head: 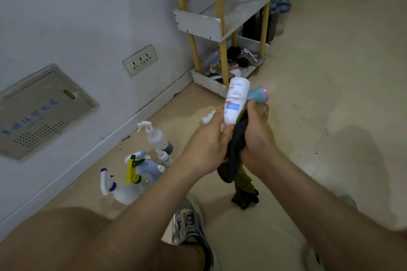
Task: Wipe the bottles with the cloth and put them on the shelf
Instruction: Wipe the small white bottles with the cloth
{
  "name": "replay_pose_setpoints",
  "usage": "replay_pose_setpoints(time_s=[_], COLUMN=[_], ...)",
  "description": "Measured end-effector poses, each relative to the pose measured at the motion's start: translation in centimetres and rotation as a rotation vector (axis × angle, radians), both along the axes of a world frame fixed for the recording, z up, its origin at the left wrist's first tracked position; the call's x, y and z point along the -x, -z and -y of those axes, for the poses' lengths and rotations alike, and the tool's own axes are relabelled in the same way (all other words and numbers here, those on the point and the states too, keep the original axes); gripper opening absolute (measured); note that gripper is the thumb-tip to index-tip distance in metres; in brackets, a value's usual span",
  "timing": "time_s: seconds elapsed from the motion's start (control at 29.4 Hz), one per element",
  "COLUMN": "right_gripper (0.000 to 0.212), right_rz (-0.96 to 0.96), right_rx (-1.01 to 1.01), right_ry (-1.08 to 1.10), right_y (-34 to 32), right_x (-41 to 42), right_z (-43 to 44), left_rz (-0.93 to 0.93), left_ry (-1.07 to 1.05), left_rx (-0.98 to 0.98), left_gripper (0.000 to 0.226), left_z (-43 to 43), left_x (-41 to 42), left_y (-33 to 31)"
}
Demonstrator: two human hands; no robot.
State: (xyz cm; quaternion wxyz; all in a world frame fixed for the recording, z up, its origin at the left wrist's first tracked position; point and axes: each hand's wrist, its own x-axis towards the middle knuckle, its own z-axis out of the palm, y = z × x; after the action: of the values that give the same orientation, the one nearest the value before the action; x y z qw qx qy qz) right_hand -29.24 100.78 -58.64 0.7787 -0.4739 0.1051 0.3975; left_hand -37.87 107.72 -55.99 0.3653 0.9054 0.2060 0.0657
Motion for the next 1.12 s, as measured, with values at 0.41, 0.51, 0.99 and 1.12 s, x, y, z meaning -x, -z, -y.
replay_pose_setpoints(time_s=[0.41,0.51,0.99,1.12], right_gripper=[0.032,0.04,0.04,0.028], right_rz=[0.568,0.583,0.109,0.755], right_rx=[0.19,0.16,0.01,0.501], right_ry=[-0.464,-0.655,-0.268,-0.314], right_y=[-3.2,-4.7,-5.3,-6.1], right_x=[-1.8,-2.5,-4.4,-4.3], right_z=[3.2,3.9,4.8,3.8], left_rz=[0.002,-0.024,-0.116,0.075], left_ry=[0.164,0.247,0.011,-0.219], left_rx=[-0.557,-0.527,0.168,0.619], left_gripper=[0.082,0.077,0.057,0.06], left_z=[-5.3,-4.4,-5.0,-3.8], left_x=[0.0,-0.4,0.9,0.1], left_y=[-3.4,-2.8,-2.6,-3.1])
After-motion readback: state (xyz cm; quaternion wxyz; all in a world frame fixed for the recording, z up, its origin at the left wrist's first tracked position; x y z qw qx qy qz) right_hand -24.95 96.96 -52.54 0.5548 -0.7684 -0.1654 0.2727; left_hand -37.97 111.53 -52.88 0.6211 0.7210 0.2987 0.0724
